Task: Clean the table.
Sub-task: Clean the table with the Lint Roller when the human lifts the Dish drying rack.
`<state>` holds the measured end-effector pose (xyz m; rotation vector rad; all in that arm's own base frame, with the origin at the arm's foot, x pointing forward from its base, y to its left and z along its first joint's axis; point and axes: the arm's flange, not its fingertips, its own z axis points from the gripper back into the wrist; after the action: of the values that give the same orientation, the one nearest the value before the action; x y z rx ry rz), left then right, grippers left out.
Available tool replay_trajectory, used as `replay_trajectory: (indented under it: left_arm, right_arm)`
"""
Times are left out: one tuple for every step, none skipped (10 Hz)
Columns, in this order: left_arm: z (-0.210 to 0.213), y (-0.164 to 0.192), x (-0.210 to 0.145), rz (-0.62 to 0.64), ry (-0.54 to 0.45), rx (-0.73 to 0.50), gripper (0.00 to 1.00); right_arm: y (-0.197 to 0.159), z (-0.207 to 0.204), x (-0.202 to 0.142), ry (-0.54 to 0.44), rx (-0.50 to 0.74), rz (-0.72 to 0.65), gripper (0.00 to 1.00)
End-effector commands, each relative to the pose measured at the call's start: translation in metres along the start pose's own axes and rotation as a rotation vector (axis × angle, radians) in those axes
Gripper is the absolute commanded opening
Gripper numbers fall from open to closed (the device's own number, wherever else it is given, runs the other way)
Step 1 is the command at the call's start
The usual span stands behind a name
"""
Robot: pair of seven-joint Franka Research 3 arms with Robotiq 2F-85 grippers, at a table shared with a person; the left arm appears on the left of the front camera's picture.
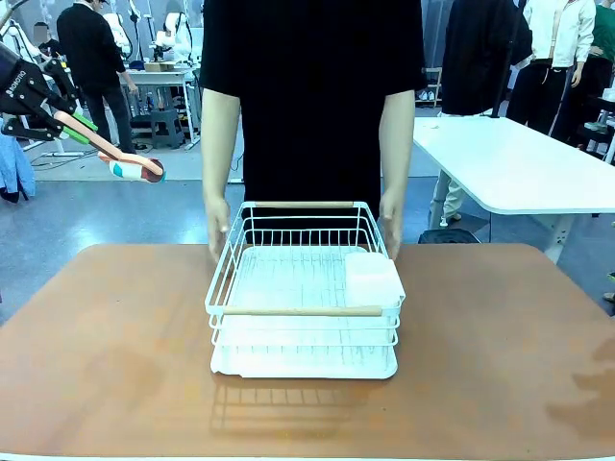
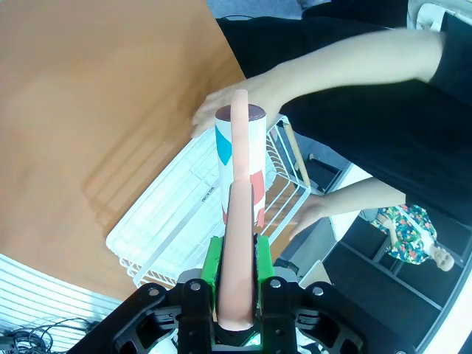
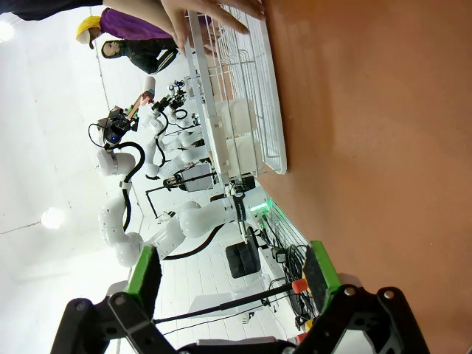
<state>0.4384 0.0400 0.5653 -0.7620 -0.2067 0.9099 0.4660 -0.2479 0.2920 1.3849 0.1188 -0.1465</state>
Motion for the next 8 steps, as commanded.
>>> replay_trajectory:
  left_arm:
    - [0.0002, 0.0000, 0.0000, 0.000, -0.001, 0.000, 0.06]
    - [0.0002, 0.0000, 0.0000, 0.000, -0.001, 0.000, 0.06]
    - [0.0002, 0.0000, 0.0000, 0.000, -0.001, 0.000, 0.06]
    - [0.0002, 0.0000, 0.0000, 0.000, -0.001, 0.000, 0.06]
    - [0.0002, 0.0000, 0.0000, 0.000, -0.001, 0.000, 0.06]
    - [0.0002, 0.0000, 0.0000, 0.000, -0.001, 0.000, 0.06]
    - [0.0002, 0.0000, 0.0000, 0.000, -0.001, 0.000, 0.06]
    - [0.0000, 0.0000, 0.0000, 0.000, 0.000, 0.000, 0.22]
  right_arm:
    - [0.0018, -0.0006, 0.0005, 0.000, -0.006, 0.003, 1.00]
    - [0.0018, -0.0006, 0.0005, 0.000, -0.006, 0.003, 1.00]
    - [0.0018, -0.0006, 0.0005, 0.000, -0.006, 0.003, 1.00]
    - [0.0018, -0.0006, 0.0005, 0.000, -0.006, 0.003, 1.00]
    - [0.0018, -0.0006, 0.0005, 0.000, -0.006, 0.003, 1.00]
    - [0.0018, -0.0006, 0.0005, 0.000, -0.006, 0.003, 1.00]
    - [0.0018, -0.0006, 0.0005, 0.000, -0.006, 0.003, 1.00]
    - [0.0018, -0.0006, 0.0005, 0.000, -0.006, 0.003, 1.00]
